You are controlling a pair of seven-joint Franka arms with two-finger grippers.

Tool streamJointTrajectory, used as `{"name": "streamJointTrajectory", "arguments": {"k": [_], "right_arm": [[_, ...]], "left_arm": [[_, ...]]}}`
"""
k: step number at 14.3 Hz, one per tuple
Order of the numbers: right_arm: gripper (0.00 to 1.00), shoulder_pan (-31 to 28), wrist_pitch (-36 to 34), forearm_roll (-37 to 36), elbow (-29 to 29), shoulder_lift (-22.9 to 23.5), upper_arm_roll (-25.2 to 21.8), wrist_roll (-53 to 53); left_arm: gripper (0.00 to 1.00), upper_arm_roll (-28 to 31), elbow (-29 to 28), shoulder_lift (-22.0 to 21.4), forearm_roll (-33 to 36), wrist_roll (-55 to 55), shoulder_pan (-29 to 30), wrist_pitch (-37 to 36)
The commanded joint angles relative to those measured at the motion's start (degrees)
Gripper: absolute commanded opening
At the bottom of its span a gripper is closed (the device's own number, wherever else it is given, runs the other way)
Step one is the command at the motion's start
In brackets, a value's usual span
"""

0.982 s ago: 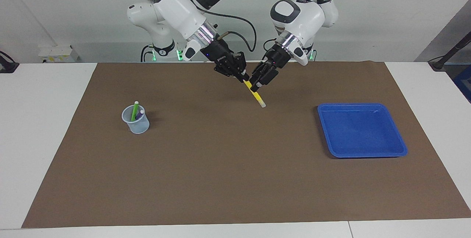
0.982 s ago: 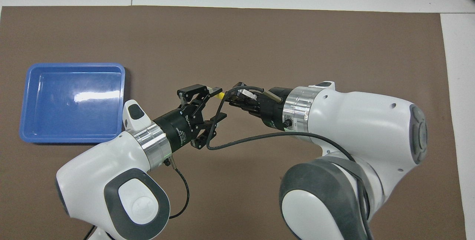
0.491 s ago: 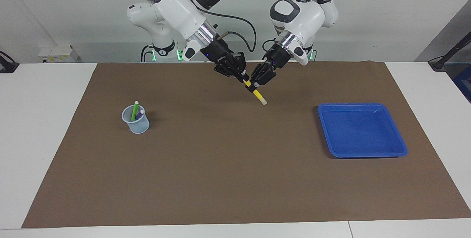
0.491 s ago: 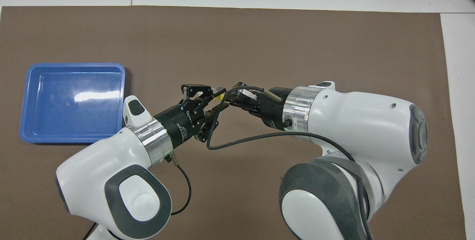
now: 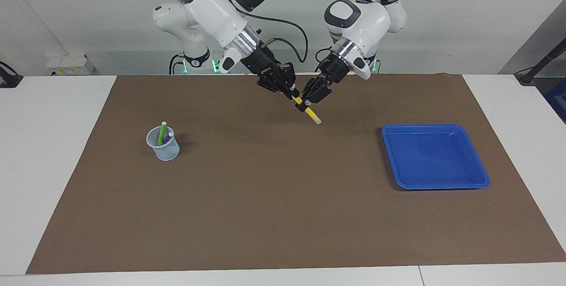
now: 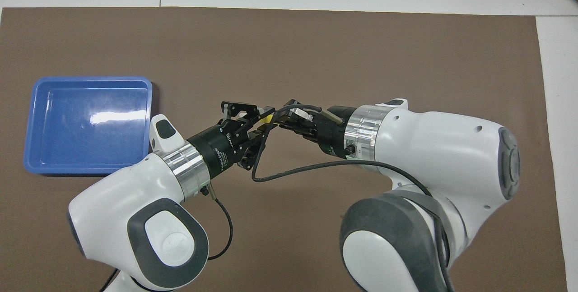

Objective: Right arm passes pens to left for tray arrangement
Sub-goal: 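Close the left gripper on the yellow pen beside the right gripper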

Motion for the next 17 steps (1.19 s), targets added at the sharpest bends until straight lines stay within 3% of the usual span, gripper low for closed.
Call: {"name": "streamJointTrajectory", "arguments": {"k": [1,4,11,12,14,17], "right_arm": [[0.0,-0.2,1.0,2.0,-0.1,0.0,0.2,-0.6],[0.0,-0.2,1.1,2.0,-0.1,0.1,0.2,-0.7],[0.0,-0.3,0.6,2.0,0.0,0.1,0.2,-0.3],[0.07,-0.3,0.4,2.0,0.0,0.1,0.2,-0.2],[1.0,-0.3,0.5,2.0,0.2,0.1,0.2,0.0],[1.0,-0.9,-1.3,1.5,0.7,-0.1,0.1,0.0]], "left_arm": [[0.13,0.7,0.7,0.1,-0.9,0.6,-0.7,0.1],[0.0,0.7,0.2,-0.2,-0.9,0.5,-0.7,0.0],[0.0,0.8,-0.1,-0.5,-0.7,1.7,-0.7,-0.9],[0.0,0.8,-0.1,-0.5,-0.7,1.7,-0.7,-0.9],[0.0,0.8,-0.1,-0.5,-0.6,1.8,-0.6,-0.9],[0.0,0.9,-0.6,-0.9,-0.5,4.8,-0.4,-2.1]]}}
